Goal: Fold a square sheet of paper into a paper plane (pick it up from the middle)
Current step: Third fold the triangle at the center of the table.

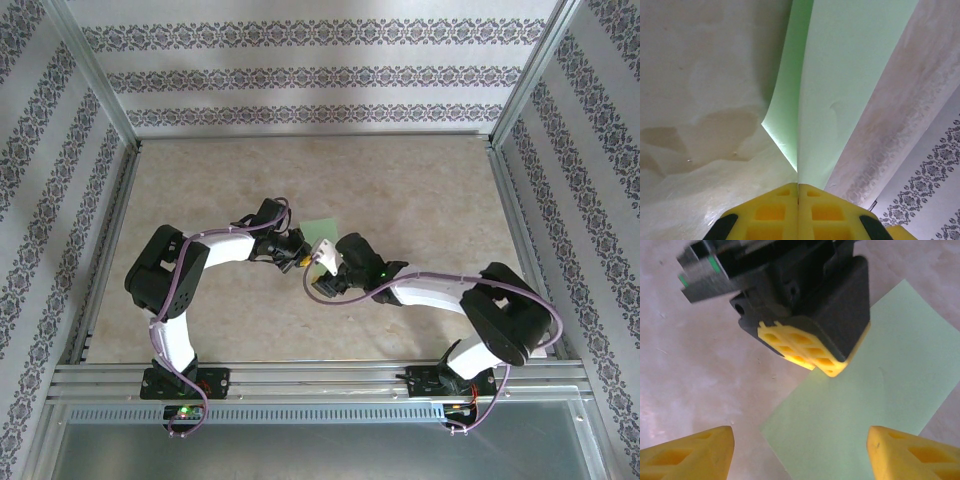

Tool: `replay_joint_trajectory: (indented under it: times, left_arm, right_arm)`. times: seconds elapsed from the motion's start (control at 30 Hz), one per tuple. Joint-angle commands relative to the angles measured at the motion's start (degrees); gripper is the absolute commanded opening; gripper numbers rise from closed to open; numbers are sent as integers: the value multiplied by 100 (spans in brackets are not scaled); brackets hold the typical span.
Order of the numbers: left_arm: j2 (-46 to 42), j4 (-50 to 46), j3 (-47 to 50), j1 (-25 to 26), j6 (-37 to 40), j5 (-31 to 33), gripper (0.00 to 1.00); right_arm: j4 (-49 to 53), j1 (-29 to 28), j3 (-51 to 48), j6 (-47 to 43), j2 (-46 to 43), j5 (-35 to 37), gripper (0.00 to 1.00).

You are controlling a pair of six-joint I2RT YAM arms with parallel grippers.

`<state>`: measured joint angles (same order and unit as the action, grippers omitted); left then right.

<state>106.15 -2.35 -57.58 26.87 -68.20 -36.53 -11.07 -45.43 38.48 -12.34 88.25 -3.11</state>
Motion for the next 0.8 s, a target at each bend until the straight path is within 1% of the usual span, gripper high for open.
replay_joint_trajectory:
  times: [0.0,0.13,0.27,0.43,0.6,0.77]
  left_arm:
    - [25,-36,-112,-68,-126,-86,2]
    - [29,-42,-105,-65,-129,-100,2]
    - [29,-35,-108,-65,-124,-113,2]
    - [30,-29,-96,-71,-126,-112,2]
    - [23,-21,-65,-81,-134,-91,2]
    - [7,-4,-38,-86,-136,-80,2]
  right_arm:
    - [-536,-114,-104,-350,254,588,70]
    - [-932,-177,-148,-498,466,927,68]
    - [-1156,-202,-165,-667,629,1105,65]
    - [-1187,-229,-199,-770,679,1077,47]
    - [-1231,-253,-339,-729,565,890,38]
    - [-1240,-265,-428,-657,449,733,37]
